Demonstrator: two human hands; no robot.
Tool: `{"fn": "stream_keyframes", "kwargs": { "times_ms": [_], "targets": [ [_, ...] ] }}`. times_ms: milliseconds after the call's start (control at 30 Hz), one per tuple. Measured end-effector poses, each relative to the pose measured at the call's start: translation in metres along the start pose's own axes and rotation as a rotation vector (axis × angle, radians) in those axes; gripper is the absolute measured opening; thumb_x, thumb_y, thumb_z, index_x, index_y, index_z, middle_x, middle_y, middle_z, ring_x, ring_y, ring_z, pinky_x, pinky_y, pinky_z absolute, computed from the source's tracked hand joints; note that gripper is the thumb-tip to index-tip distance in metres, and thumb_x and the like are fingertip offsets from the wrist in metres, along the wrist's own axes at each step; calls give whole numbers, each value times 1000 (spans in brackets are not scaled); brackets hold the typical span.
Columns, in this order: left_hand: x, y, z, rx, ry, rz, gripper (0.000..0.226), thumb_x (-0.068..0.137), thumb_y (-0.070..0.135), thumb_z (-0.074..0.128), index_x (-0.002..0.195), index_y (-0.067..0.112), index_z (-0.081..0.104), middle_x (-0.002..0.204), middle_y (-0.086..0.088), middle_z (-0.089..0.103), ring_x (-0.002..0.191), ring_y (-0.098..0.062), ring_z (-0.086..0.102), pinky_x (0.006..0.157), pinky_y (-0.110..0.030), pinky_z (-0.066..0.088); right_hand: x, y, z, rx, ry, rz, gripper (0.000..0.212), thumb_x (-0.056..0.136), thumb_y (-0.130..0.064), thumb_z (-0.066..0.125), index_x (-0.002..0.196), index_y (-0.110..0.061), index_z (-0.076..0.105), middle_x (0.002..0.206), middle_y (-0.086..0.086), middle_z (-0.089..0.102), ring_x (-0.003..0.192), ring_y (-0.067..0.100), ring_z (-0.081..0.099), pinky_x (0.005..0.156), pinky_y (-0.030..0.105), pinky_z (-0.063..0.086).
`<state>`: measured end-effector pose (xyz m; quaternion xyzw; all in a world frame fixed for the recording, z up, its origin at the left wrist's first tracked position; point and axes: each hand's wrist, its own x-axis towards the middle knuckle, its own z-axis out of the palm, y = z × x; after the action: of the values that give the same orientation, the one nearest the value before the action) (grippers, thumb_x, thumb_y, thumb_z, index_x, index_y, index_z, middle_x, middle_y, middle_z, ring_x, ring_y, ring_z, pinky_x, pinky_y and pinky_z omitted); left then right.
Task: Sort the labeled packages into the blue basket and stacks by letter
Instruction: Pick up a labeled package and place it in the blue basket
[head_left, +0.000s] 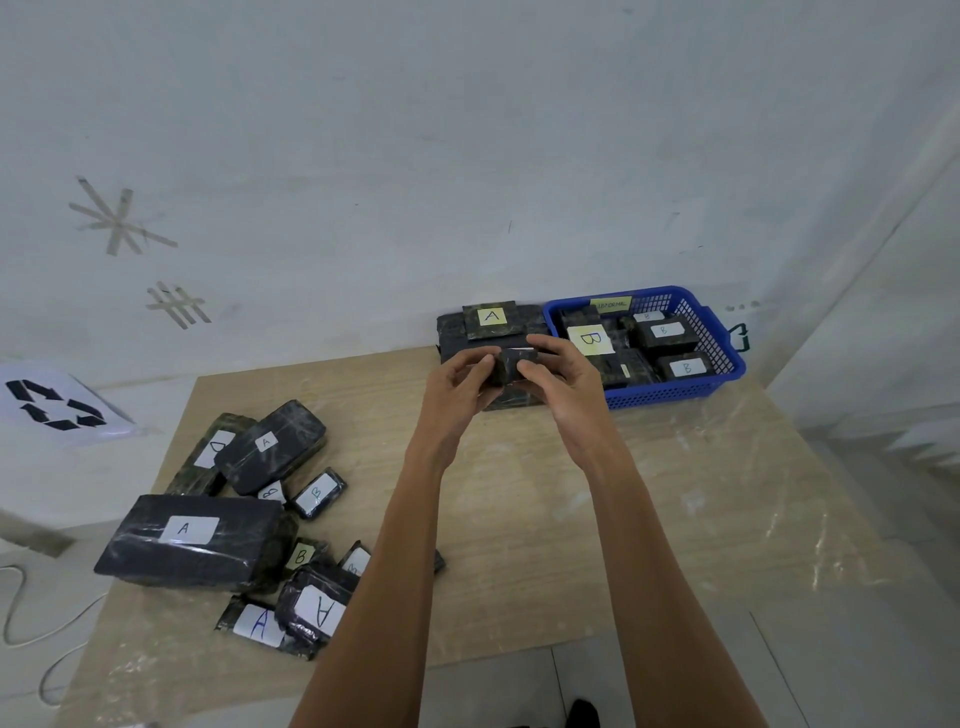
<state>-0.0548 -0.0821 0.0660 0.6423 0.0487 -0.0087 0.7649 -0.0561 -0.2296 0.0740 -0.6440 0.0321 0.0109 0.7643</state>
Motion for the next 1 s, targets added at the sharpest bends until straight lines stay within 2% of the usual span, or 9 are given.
{"fn": "stream_keyframes", "kwargs": {
  "times_ms": [133, 200, 267, 367, 500, 667, 800, 900, 1000],
  "targets": [
    [1, -3, 10, -19, 84, 0, 17, 100, 18, 63, 108, 7, 72, 102, -11, 74, 103, -24, 71, 87, -30, 59, 1, -1, -14, 2, 27, 17, 28, 93, -7, 69, 119, -17, 65, 108, 12, 67, 93, 21, 70, 72, 32, 61],
    [2, -5, 16, -18, 119, 24, 15, 95, 17, 69, 104, 5, 72, 93, -7, 74, 93, -17, 71, 87, -32, 59, 4, 0, -24, 4, 19, 29, 27, 96, -4, 65, 121, -16, 66, 104, 12, 67, 89, 26, 69, 66, 31, 61],
    [3, -8, 24, 26, 143, 56, 19, 89, 13, 76, 105, 4, 72, 91, -3, 73, 88, -10, 69, 82, -28, 57, 7, 3, -35, 70, 16, 65, 25, 99, -4, 59, 122, -12, 66, 107, 17, 68, 90, 30, 71, 71, 33, 61],
    [4, -10, 39, 80, 149, 56, 41, 81, 9, 83, 118, 9, 67, 106, -4, 71, 90, 2, 69, 73, -15, 54, 12, 8, -50, 161, 18, 93, 24, 100, -12, 61, 123, -8, 66, 114, 19, 69, 100, 28, 73, 84, 37, 61],
    [9, -19, 54, 120, 120, 20, 49, 77, 10, 86, 121, 18, 69, 112, -2, 73, 105, -8, 69, 77, -18, 56, 20, 12, -72, 88, 3, 74, 29, 96, -6, 66, 124, -8, 65, 116, 18, 69, 109, 28, 69, 85, 33, 60],
    [19, -19, 67, 124, 101, -30, 29, 86, 8, 78, 114, 16, 74, 106, -6, 75, 101, -17, 72, 75, -23, 58, 33, 8, -94, 46, -11, 82, 26, 96, -5, 65, 122, -8, 66, 110, 14, 72, 102, 24, 72, 79, 31, 60],
    [37, -17, 74, 123, 66, -72, 29, 86, 3, 77, 114, 10, 73, 108, -13, 74, 96, -22, 75, 74, -28, 61, 46, 3, -101, -70, 13, 80, 24, 96, -10, 67, 118, -19, 68, 103, 1, 71, 96, 16, 68, 68, 28, 60],
    [54, -15, 81, 153, 13, -70, 30, 85, 3, 78, 114, 10, 72, 110, -13, 74, 97, -21, 74, 79, -34, 63, 59, 1, -106, -156, 44, 39, 23, 94, -11, 70, 115, -18, 66, 97, -5, 72, 89, 14, 69, 63, 25, 59],
    [74, -15, 89, 157, -49, -71, 31, 85, 3, 78, 114, 9, 71, 111, -12, 74, 98, -20, 74, 80, -34, 63, 72, 1, -115, -235, 89, -10, 24, 93, -12, 72, 116, -14, 64, 98, -3, 73, 81, 10, 69, 59, 20, 54]
  ]
}}
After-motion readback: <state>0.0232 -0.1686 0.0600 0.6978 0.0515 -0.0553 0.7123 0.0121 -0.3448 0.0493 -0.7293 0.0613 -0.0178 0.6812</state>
